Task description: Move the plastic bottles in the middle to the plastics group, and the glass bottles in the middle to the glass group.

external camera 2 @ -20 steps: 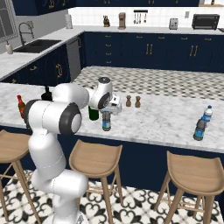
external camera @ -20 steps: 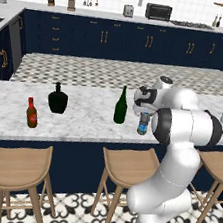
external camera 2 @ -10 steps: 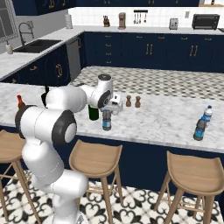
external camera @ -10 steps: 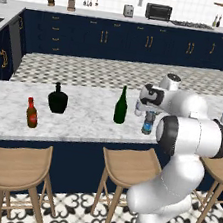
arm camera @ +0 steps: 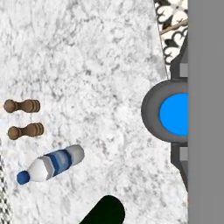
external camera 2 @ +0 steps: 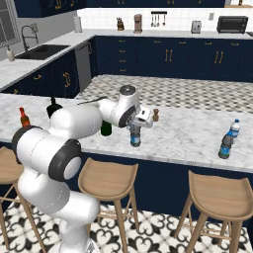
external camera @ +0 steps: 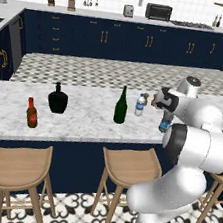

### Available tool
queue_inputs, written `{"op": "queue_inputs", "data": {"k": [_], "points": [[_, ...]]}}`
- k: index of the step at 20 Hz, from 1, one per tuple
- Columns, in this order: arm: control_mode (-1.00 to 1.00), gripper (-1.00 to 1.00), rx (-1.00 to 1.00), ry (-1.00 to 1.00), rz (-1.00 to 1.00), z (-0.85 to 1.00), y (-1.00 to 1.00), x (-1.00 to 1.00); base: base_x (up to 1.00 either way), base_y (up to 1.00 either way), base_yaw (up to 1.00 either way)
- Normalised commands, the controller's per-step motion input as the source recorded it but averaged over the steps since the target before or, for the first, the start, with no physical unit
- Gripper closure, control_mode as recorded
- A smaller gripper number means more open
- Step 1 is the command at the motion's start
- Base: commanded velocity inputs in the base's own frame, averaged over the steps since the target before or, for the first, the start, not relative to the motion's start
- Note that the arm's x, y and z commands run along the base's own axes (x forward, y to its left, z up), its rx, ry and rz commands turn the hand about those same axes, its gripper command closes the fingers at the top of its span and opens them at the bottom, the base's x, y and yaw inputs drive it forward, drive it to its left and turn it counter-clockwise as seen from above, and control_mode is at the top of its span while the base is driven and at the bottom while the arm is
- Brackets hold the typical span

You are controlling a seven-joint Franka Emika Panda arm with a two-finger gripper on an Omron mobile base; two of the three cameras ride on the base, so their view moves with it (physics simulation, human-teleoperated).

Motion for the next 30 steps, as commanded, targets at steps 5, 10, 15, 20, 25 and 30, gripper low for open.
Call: {"op": "queue_inputs", "data": {"k": [5, 10, 15, 20, 25, 30], "points": [[-1.00, 1.00, 0.00, 0.00, -0.41, 0.19, -0.92, 0.00, 0.00, 0.00, 0.00], [-1.00, 1.00, 0.06, 0.00, -0.40, 0.12, -0.98, 0.00, 0.00, 0.00, 0.00], [-1.00, 1.00, 0.12, 0.01, -0.30, 0.09, -0.95, 0.00, 0.00, 0.00, 0.00], [-1.00, 1.00, 0.13, 0.02, -0.18, 0.00, -0.80, 0.00, 0.00, 0.00, 0.00], [-1.00, 1.00, 0.05, 0.02, -0.10, 0.00, -0.74, 0.26, 0.00, 0.00, 0.00], [-1.00, 1.00, 0.02, 0.04, -0.03, -0.10, -0.56, 0.41, 0.00, 0.00, 0.00]]}}
